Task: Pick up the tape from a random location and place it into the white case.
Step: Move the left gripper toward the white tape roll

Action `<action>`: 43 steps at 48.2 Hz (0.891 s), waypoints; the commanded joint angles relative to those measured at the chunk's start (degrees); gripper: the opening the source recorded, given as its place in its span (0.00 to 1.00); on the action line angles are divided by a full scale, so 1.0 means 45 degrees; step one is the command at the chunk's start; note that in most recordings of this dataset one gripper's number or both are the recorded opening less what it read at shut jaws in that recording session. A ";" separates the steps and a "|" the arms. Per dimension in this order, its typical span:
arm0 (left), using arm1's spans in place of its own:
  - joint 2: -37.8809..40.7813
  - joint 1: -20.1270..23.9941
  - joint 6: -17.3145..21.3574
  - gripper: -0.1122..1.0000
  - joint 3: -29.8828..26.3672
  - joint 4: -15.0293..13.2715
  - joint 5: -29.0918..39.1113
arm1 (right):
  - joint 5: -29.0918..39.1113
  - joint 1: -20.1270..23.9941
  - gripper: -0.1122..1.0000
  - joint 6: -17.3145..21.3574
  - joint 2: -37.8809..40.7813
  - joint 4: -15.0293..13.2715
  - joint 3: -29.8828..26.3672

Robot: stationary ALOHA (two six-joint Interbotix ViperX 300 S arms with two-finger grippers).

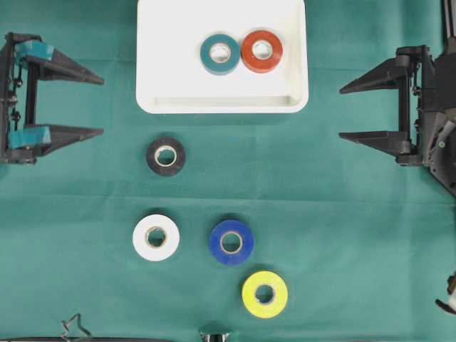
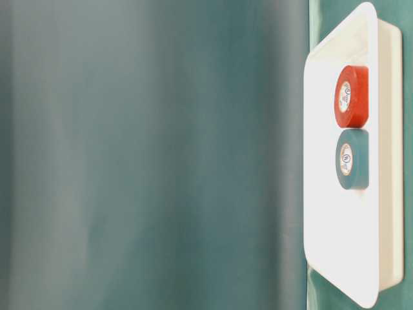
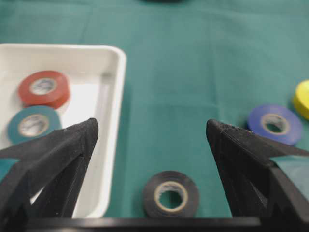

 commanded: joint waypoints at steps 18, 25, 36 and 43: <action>-0.0059 -0.2676 -0.0547 0.98 -0.0234 -0.0039 0.0000 | -0.0117 0.0020 0.86 0.0020 -0.0039 0.0000 -0.0273; -0.0059 -0.3496 -0.0645 0.98 -0.0215 -0.0039 0.0020 | -0.0098 0.0020 0.86 0.0020 -0.0020 0.0000 -0.0312; -0.0059 -0.4336 -0.0645 0.98 -0.0215 -0.0020 0.0039 | -0.0078 0.0020 0.86 0.0020 -0.0020 0.0000 -0.0352; -0.0039 -0.4336 -0.0625 0.98 -0.0234 -0.0039 0.0020 | -0.0098 0.0020 0.86 0.0020 -0.0020 0.0000 -0.0332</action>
